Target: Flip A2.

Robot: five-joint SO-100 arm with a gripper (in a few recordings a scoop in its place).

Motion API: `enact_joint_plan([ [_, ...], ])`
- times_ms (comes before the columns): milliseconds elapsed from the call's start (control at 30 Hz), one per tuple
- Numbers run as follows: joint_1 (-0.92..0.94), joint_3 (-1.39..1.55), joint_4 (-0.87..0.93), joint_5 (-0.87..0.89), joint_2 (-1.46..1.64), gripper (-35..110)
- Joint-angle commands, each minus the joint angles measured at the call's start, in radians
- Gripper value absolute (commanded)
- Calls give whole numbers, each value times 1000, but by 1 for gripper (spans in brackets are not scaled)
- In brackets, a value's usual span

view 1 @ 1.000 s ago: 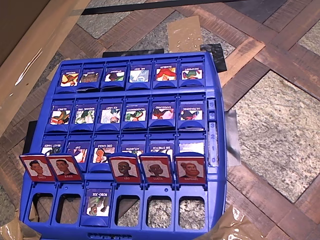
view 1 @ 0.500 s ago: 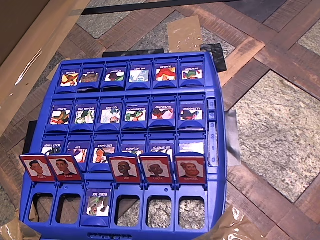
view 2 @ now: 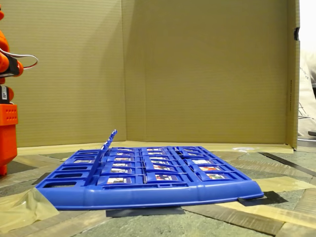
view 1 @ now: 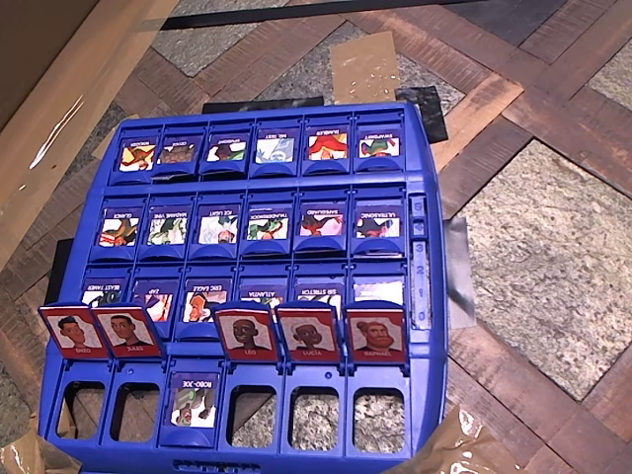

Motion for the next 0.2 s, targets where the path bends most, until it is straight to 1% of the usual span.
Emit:
enact_joint_plan([
  [0, 9, 2, -3, -9, 2, 0],
  [167, 9, 2, -3, -9, 2, 0],
])
